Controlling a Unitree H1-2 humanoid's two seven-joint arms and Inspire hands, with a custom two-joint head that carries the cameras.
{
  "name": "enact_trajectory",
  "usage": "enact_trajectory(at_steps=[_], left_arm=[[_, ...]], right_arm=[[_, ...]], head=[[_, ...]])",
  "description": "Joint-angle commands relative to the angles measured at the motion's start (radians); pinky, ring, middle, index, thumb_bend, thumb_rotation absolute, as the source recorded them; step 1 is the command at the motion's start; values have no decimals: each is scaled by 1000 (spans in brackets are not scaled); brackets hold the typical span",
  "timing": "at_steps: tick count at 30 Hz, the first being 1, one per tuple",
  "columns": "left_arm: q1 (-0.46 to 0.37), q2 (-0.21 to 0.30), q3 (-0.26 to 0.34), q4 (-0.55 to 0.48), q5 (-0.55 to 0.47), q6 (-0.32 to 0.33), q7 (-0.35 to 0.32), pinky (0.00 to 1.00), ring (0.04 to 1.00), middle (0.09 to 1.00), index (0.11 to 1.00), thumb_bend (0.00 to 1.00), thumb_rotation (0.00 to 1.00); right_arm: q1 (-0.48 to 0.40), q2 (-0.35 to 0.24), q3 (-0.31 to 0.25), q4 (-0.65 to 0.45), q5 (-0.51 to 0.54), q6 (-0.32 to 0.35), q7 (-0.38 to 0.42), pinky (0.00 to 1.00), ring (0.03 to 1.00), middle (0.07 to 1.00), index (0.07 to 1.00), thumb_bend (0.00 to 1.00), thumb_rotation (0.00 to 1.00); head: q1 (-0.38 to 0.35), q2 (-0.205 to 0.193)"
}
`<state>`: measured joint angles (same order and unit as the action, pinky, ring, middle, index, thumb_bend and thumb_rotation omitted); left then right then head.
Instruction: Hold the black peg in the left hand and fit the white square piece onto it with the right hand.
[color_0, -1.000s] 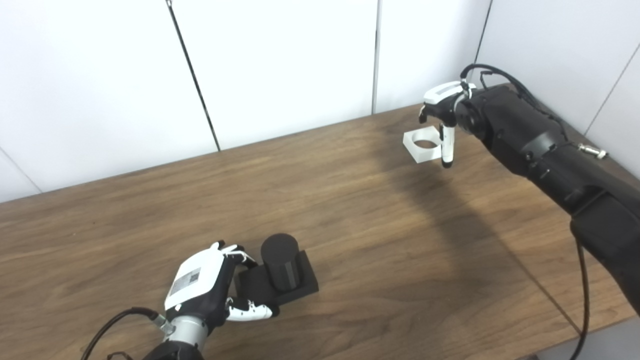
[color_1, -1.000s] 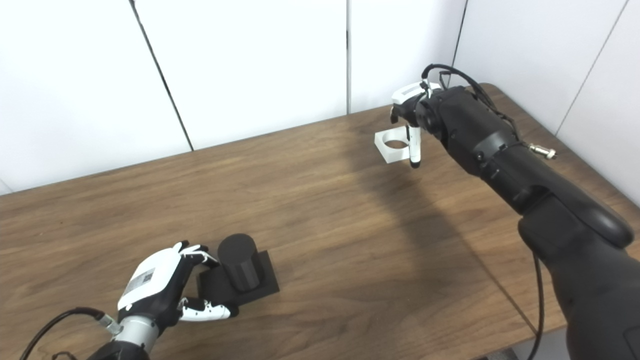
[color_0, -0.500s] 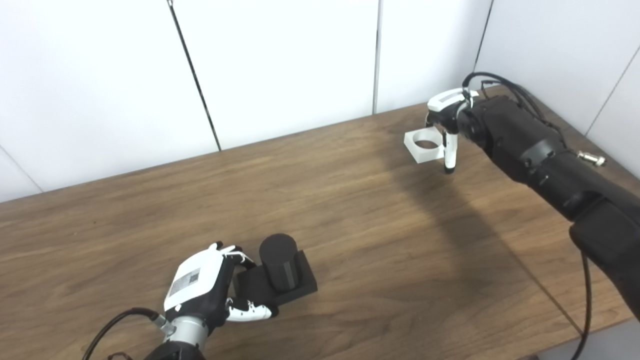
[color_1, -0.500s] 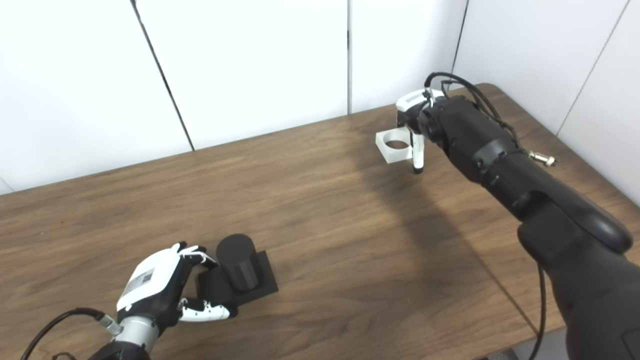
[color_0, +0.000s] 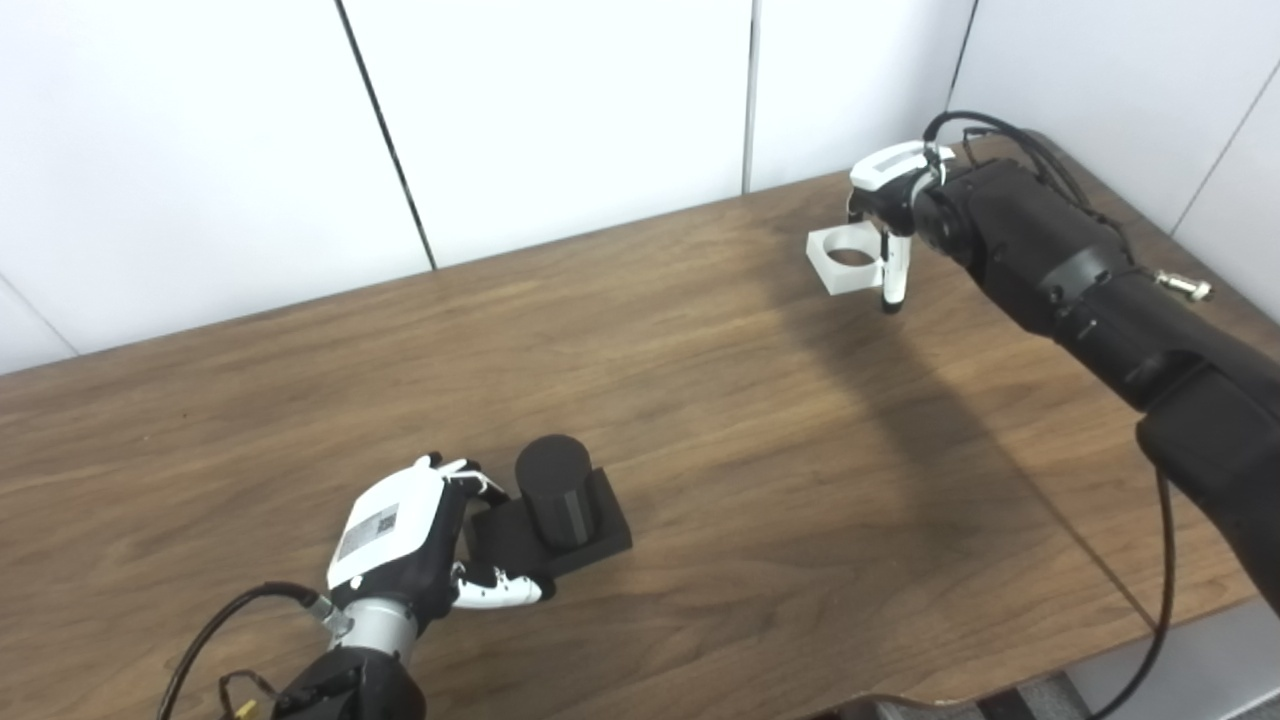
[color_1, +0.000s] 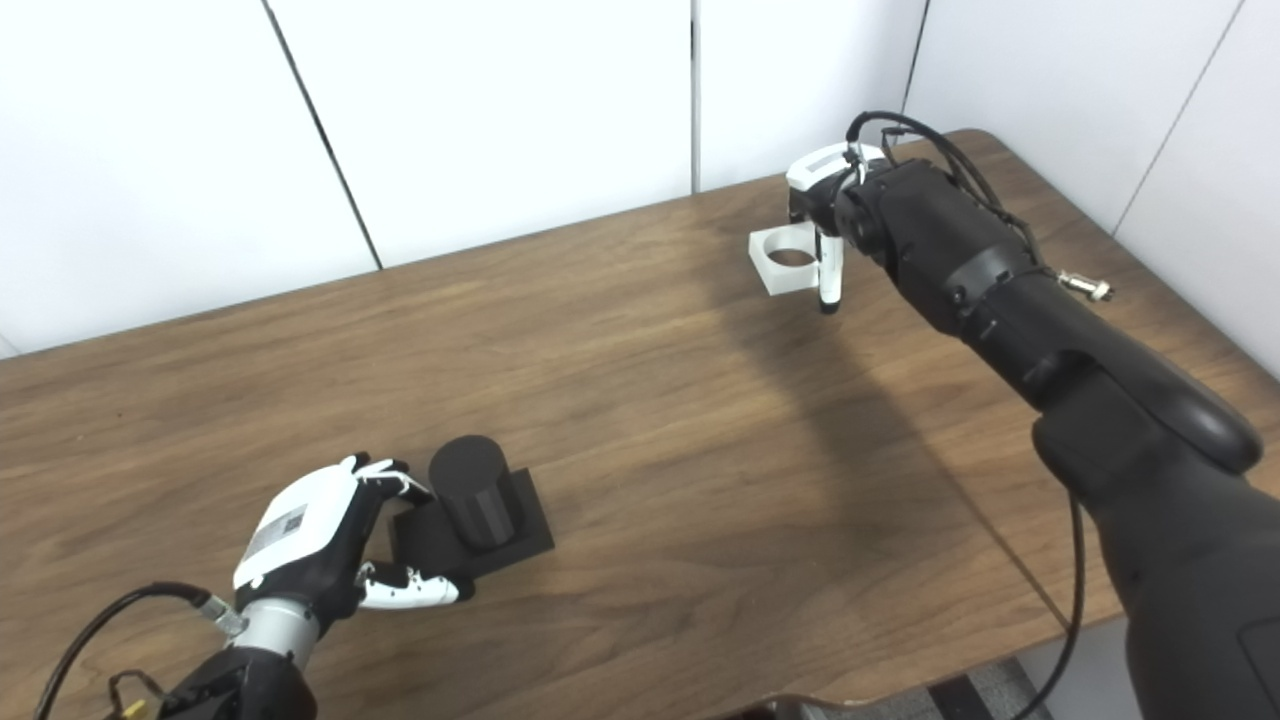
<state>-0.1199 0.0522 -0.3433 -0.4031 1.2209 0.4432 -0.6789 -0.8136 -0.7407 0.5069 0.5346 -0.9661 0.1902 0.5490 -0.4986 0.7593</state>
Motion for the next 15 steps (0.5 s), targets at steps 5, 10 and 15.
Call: enact_trajectory(at_steps=[5,10,15], left_arm=[[21,27,9,25,72,18,-56,1000,1000,902,489,512,66],[25,20,16,26,66,17,-50,1000,1000,899,488,513,64],[29,19,17,26,67,15,-52,1000,1000,900,488,513,63]], right_arm=[[-34,12,-15,-13,11,-7,-15,1000,1000,944,749,896,203],[-36,23,-15,-9,10,-5,-9,1000,1000,942,746,899,216],[-35,30,-6,-5,0,-5,-4,1000,1000,941,745,886,227]], head=[[0,3],[0,5],[7,4]])
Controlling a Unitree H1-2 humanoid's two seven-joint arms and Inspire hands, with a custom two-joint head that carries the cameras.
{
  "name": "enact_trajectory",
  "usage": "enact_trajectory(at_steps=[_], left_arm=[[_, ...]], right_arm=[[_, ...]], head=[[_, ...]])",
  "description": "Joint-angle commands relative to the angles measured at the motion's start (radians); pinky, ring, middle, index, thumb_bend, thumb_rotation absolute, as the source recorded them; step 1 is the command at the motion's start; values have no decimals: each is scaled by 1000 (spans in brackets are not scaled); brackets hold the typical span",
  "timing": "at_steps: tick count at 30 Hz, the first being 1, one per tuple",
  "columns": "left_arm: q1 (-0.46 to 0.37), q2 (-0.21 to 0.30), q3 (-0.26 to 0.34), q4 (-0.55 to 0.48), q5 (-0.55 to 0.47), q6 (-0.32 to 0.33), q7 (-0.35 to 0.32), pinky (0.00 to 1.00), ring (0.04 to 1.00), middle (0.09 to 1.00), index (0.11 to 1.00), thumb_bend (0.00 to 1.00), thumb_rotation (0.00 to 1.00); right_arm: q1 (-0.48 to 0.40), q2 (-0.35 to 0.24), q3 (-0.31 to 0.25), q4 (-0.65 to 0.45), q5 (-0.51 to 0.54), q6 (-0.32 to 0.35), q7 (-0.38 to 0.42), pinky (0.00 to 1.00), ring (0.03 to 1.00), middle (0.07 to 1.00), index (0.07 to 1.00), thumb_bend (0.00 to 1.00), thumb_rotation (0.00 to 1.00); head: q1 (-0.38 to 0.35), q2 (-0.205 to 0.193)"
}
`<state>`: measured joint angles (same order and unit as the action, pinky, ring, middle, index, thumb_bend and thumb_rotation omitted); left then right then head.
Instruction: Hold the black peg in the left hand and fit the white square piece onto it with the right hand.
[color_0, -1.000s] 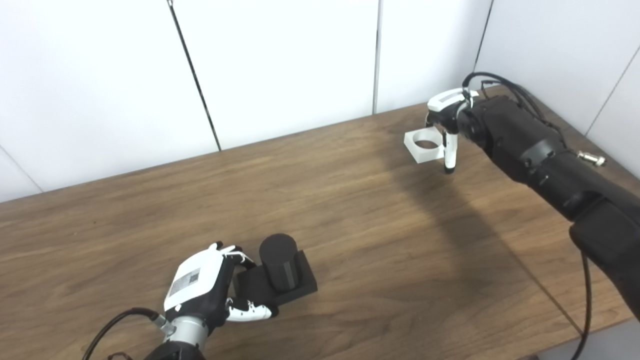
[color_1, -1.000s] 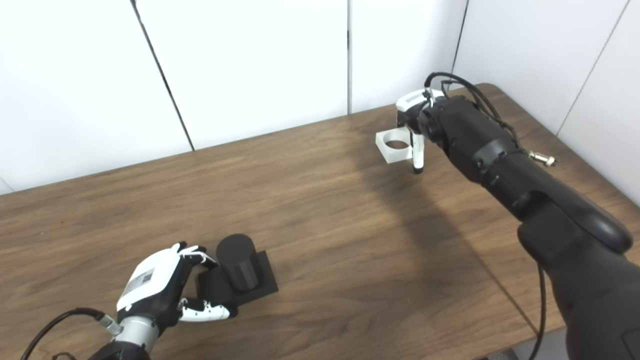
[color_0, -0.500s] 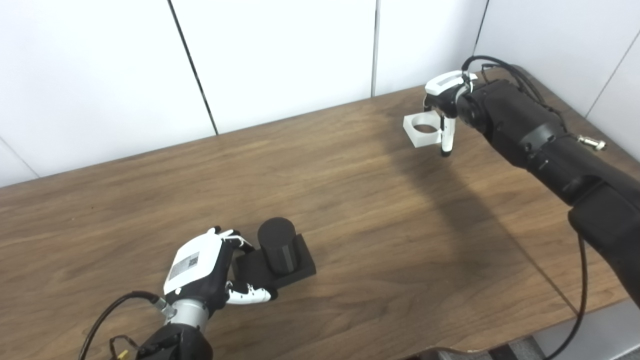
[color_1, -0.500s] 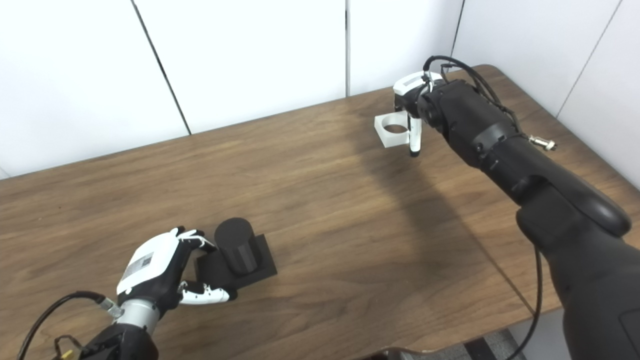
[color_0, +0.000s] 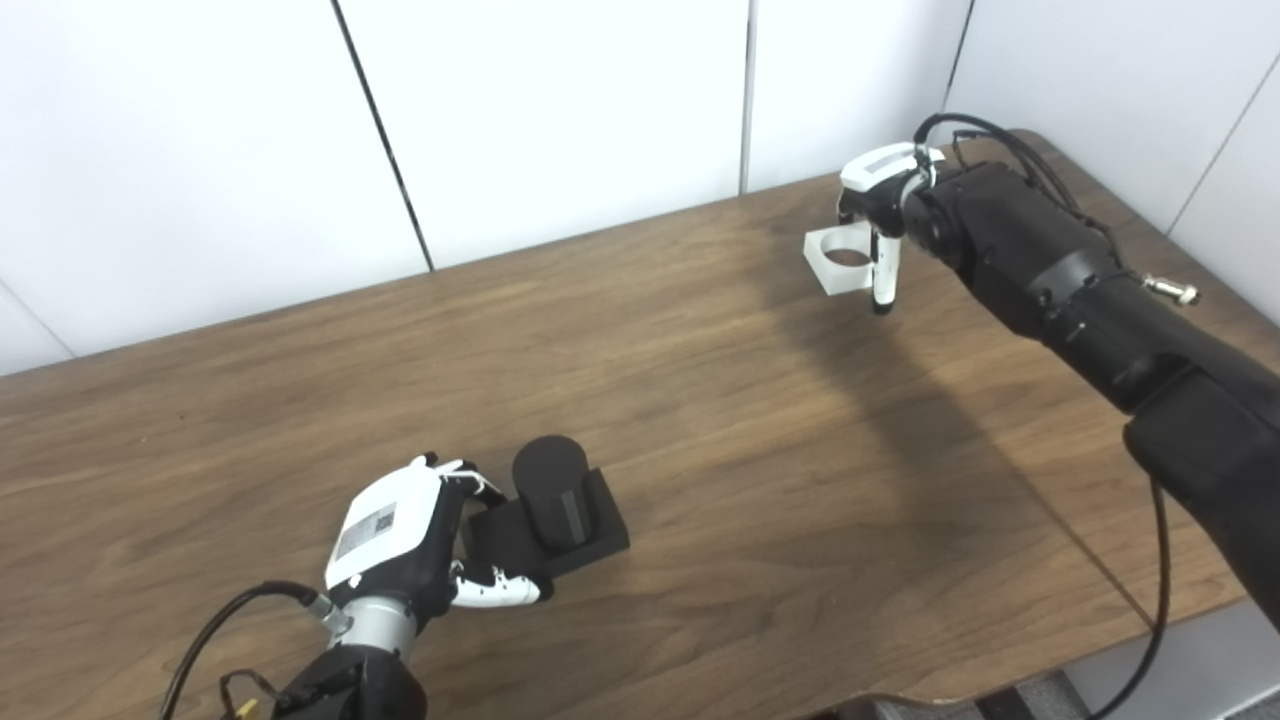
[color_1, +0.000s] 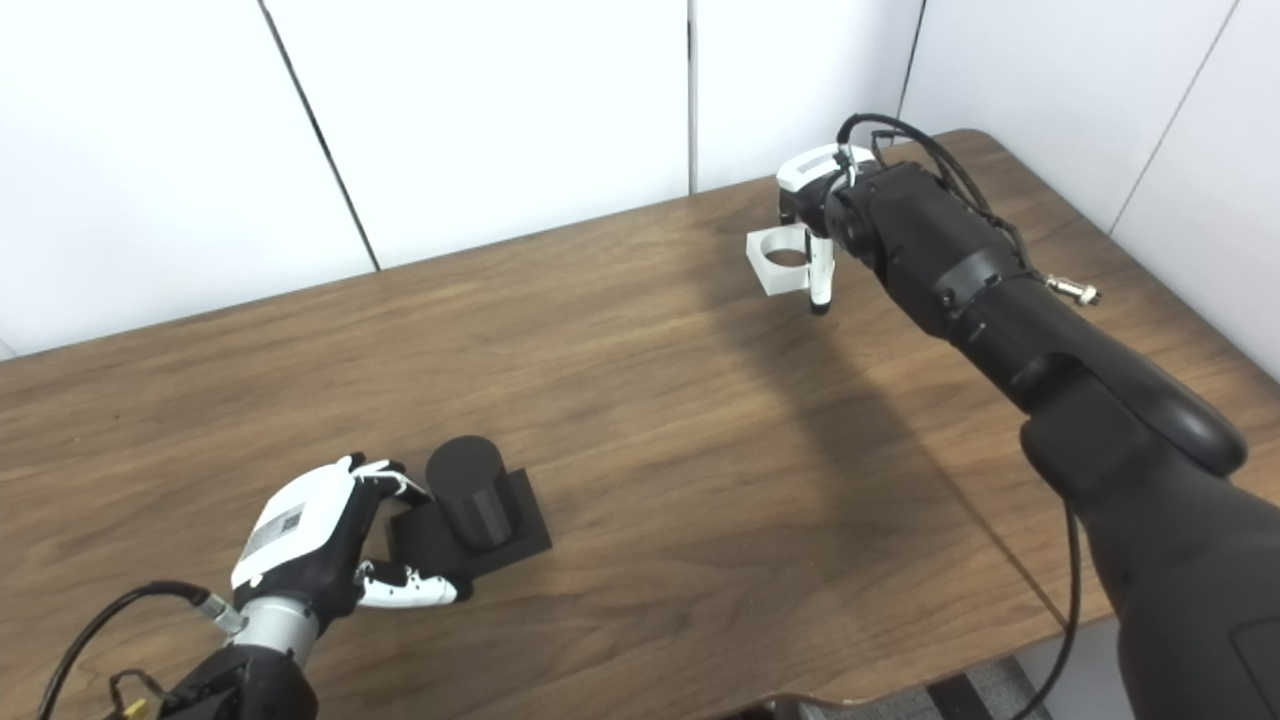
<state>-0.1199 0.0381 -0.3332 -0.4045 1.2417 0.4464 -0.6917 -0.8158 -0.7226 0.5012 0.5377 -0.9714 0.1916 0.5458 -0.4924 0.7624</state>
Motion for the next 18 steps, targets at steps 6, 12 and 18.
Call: enact_trajectory(at_steps=[6,12,18], left_arm=[[25,33,5,26,60,9,-49,1000,1000,902,489,512,66],[29,27,8,24,55,13,-47,1000,1000,904,489,512,66],[27,27,11,21,56,13,-51,1000,1000,905,489,512,67]], right_arm=[[-21,8,-14,-17,27,-29,-23,1000,1000,886,503,558,146],[-10,3,-14,-21,36,-40,-39,1000,978,836,485,525,135],[1,-1,-16,-23,45,-49,-59,1000,975,841,485,524,134]], head=[[3,1],[6,3],[13,3]])
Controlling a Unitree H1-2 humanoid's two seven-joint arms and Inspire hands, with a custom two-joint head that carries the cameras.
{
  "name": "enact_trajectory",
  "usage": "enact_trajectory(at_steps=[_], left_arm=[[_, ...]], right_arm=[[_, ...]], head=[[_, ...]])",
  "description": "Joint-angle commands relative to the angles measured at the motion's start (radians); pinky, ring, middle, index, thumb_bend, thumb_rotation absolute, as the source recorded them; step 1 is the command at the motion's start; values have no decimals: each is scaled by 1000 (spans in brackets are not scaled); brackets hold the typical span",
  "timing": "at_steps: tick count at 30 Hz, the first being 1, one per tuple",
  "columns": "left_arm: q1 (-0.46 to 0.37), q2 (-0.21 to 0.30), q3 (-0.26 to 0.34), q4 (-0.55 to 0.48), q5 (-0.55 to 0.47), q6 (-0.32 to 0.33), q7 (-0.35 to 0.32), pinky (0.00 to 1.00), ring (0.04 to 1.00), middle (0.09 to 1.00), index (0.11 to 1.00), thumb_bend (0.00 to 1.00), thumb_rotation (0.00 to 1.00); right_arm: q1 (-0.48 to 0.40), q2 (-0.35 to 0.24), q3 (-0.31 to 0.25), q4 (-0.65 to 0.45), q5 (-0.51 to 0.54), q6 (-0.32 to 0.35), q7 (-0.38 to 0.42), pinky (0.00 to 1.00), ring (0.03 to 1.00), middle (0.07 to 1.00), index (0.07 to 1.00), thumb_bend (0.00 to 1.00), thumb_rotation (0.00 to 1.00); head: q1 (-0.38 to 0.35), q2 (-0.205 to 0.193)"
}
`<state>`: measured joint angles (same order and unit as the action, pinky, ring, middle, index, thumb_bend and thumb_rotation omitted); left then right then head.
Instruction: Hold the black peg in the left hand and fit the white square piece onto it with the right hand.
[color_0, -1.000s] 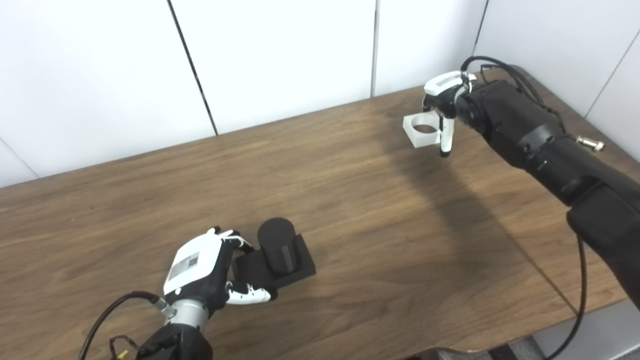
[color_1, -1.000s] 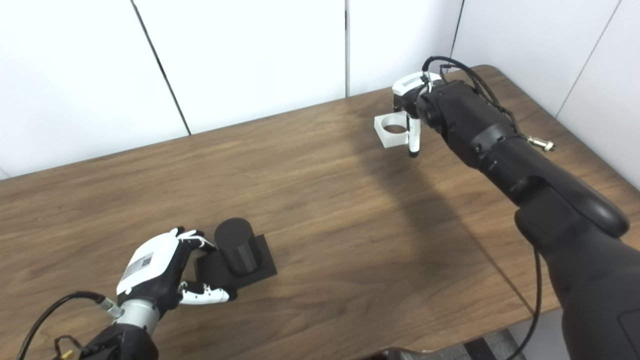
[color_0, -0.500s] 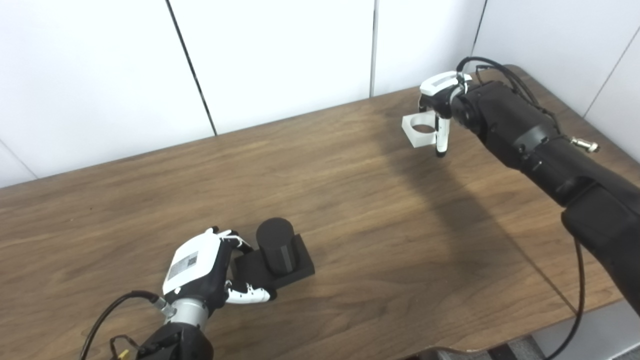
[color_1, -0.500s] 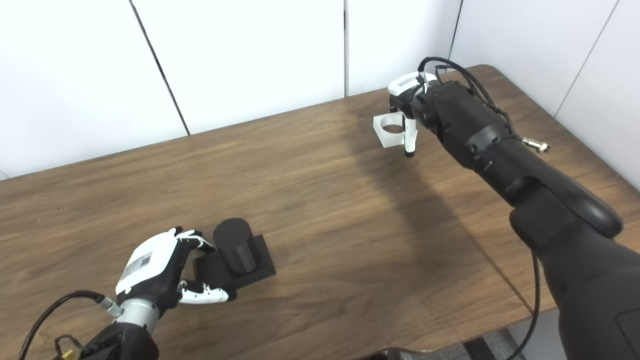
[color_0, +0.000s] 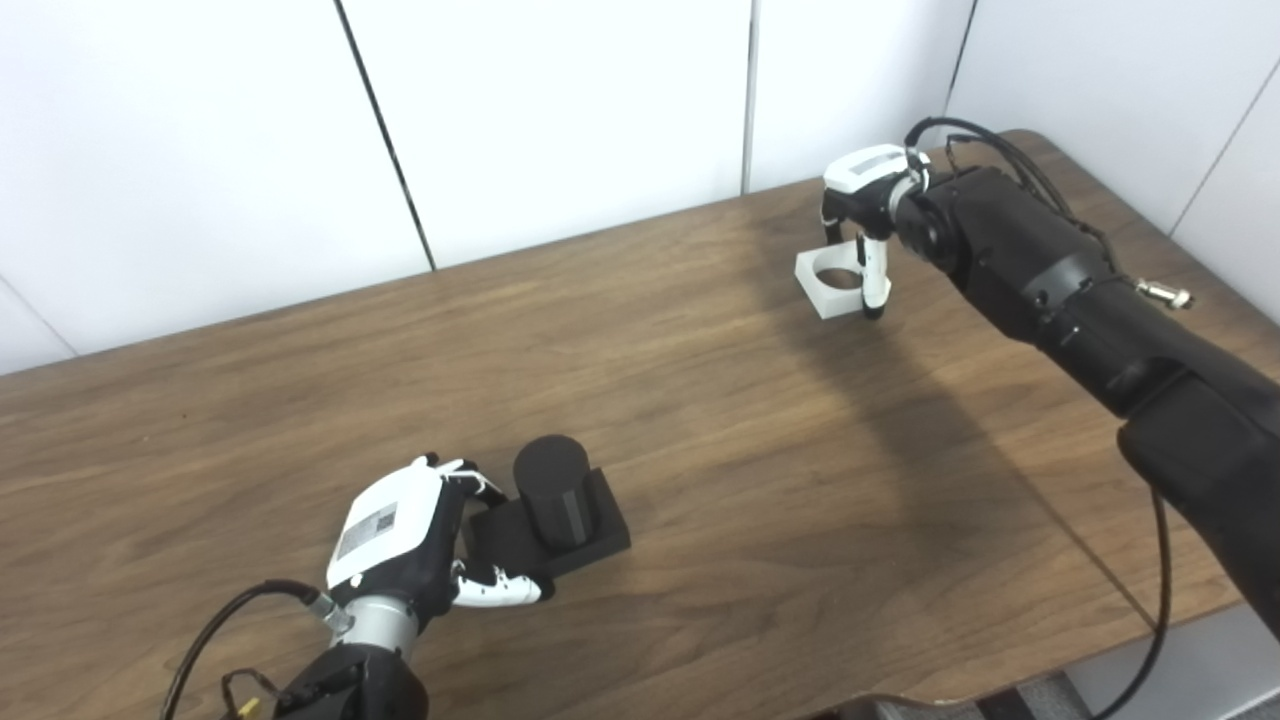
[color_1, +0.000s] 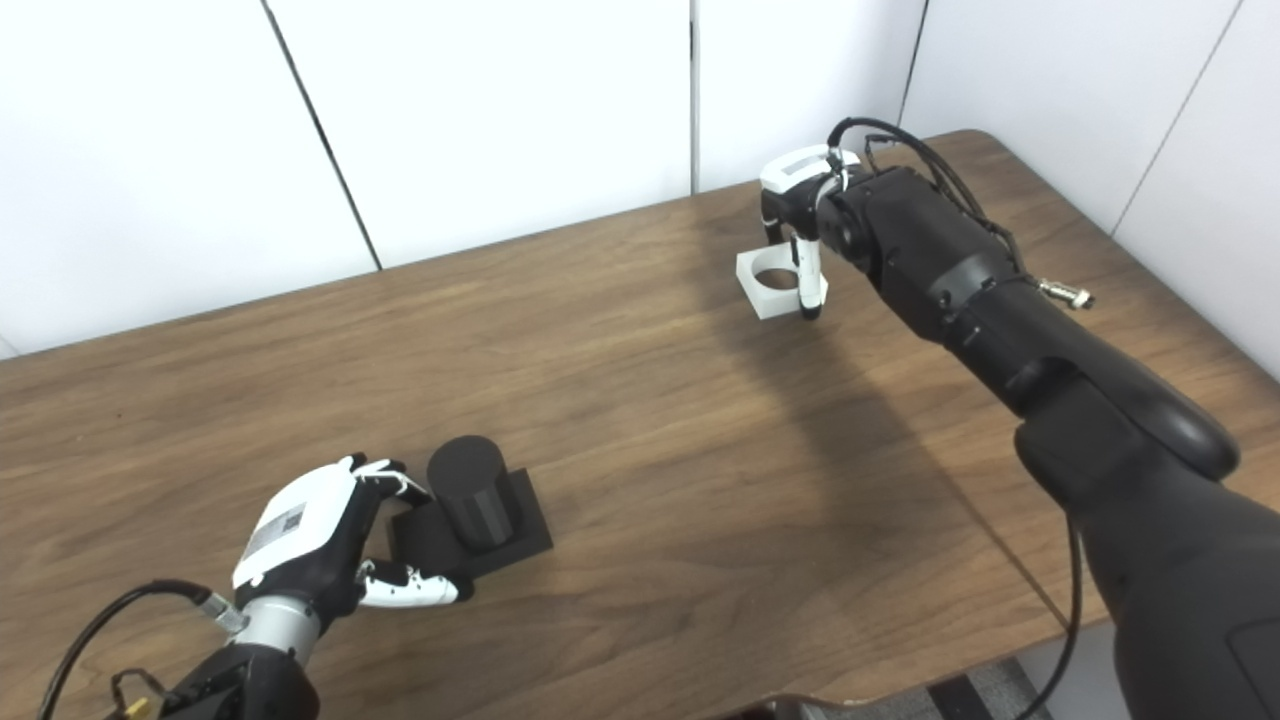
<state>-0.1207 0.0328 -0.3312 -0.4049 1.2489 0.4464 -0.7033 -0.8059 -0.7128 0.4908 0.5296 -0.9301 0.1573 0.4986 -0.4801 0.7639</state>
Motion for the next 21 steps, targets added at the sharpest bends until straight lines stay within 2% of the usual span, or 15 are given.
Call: enact_trajectory(at_steps=[1,7,10,15,21], left_arm=[[27,32,9,21,50,13,-40,1000,1000,904,489,512,67],[31,29,-3,18,56,3,-29,1000,1000,901,488,512,66],[29,24,-12,23,67,2,-29,1000,1000,901,488,512,68],[31,13,-18,18,87,5,-36,1000,1000,894,489,513,67],[34,-7,-20,20,103,3,-31,1000,1000,886,489,514,65]], right_arm=[[-7,-11,-7,-15,6,-17,-14,1000,975,843,484,524,134],[10,-20,-15,-43,5,-26,-19,1000,967,840,485,524,135],[15,-37,-13,-123,1,-40,17,1000,961,831,486,525,137],[34,-55,-40,-330,29,-57,101,1000,948,815,486,525,138],[46,-36,-77,-631,72,-44,246,1000,938,795,484,525,136]], head=[[1,2],[33,9],[73,22],[156,43],[200,51]])
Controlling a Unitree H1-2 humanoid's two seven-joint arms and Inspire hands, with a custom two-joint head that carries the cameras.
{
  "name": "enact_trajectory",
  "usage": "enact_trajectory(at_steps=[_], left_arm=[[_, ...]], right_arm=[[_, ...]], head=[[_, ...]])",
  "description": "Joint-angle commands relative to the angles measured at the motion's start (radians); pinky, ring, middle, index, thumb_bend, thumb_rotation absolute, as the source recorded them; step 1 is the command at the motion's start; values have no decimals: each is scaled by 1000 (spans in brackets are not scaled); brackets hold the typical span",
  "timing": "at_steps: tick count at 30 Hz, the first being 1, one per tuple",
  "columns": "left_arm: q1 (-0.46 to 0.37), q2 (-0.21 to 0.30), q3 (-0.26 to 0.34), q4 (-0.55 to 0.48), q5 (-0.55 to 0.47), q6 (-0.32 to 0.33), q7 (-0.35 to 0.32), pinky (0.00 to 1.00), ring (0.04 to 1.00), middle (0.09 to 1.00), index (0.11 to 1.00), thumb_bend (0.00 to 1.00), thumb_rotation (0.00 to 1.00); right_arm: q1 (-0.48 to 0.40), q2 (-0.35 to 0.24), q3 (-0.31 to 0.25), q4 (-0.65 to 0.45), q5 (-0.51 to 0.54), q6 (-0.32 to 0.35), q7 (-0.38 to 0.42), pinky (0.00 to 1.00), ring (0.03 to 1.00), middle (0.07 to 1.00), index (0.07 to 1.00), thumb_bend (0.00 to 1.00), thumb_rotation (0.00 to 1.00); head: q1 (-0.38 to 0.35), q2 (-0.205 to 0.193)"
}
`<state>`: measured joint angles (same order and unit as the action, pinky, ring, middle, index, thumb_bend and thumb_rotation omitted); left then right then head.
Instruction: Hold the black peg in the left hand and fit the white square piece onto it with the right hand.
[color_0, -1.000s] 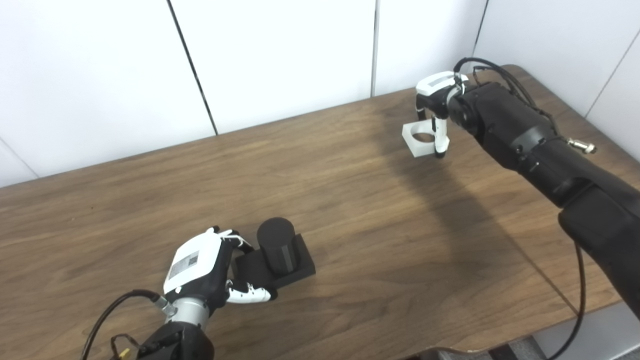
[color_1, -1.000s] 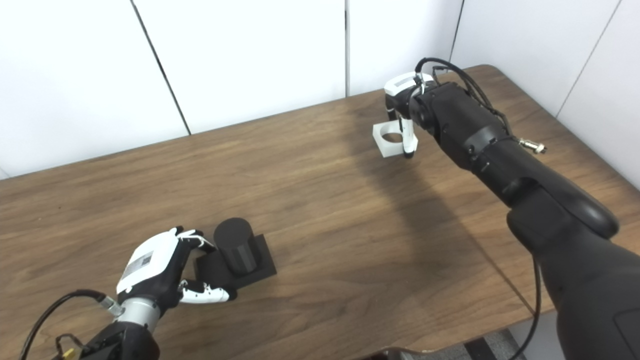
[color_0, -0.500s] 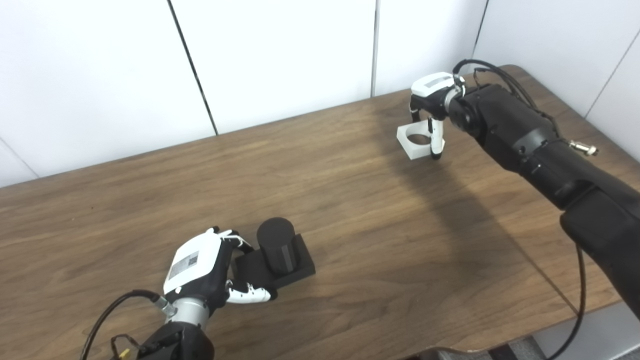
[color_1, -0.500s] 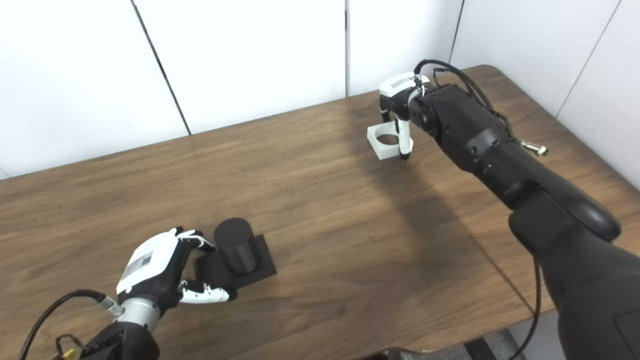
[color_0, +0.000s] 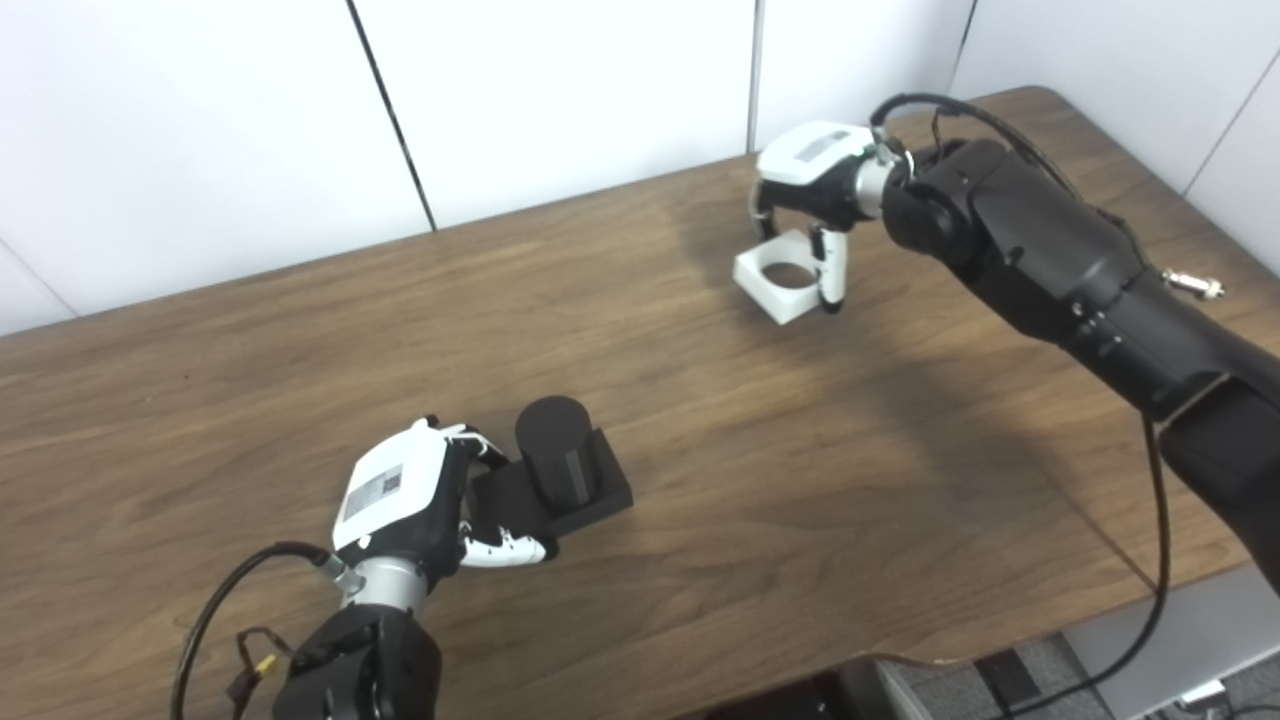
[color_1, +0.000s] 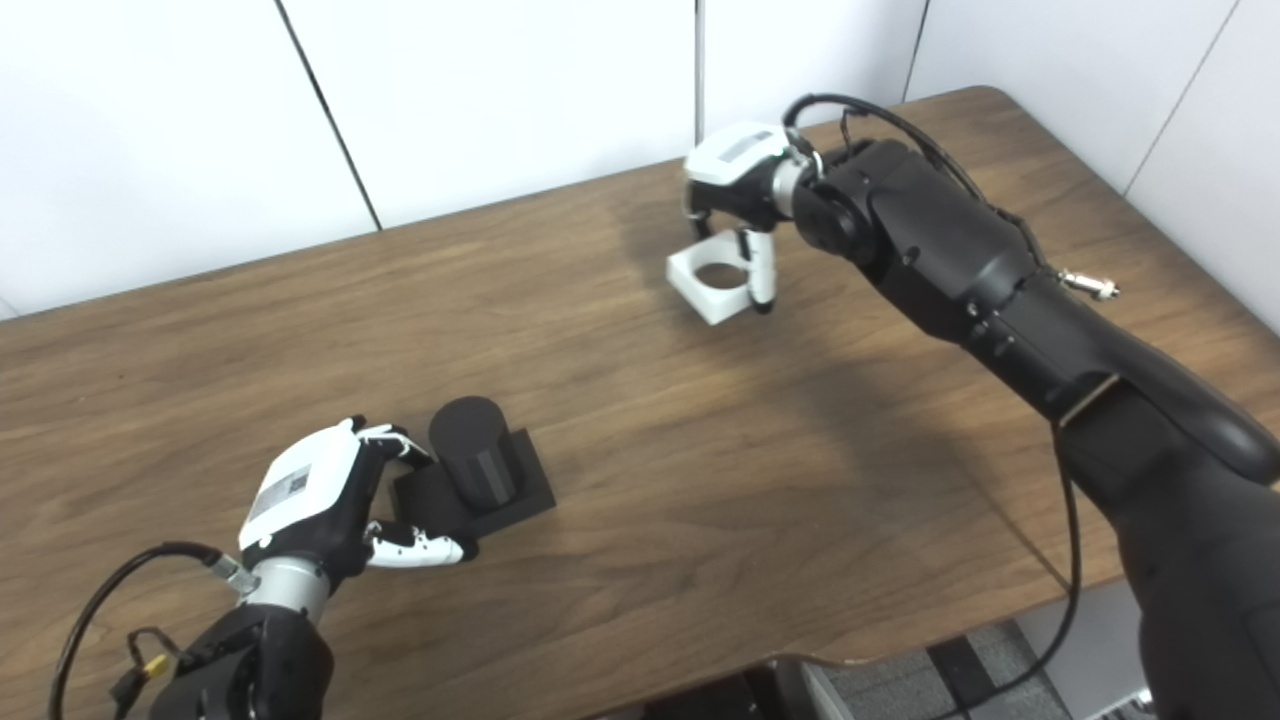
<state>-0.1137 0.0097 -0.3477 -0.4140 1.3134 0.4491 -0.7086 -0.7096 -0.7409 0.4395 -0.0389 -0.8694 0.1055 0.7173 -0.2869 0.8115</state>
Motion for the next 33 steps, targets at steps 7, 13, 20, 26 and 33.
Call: enact_trajectory(at_steps=[7,13,20,26,33], left_arm=[[30,-7,-4,27,47,4,-33,1000,1000,884,489,513,64],[27,-27,-12,27,91,0,-55,1000,1000,892,489,513,65],[25,-55,-4,39,95,1,-56,1000,1000,890,489,513,64],[25,-67,-8,36,112,-3,-63,1000,1000,890,490,512,64],[29,-90,-6,33,123,-5,-70,1000,1000,895,489,512,63]], right_arm=[[-62,70,-28,-320,46,4,183,1000,937,785,484,525,136],[-77,147,-32,-447,64,-7,261,1000,927,768,483,525,135],[-84,209,-17,-508,93,-32,289,1000,916,760,482,525,134],[-83,251,-15,-489,100,-50,285,1000,921,756,482,524,132],[-86,272,-11,-482,100,-54,304,1000,928,763,482,524,132]], head=[[27,13],[58,19],[84,23],[103,28],[143,42]])
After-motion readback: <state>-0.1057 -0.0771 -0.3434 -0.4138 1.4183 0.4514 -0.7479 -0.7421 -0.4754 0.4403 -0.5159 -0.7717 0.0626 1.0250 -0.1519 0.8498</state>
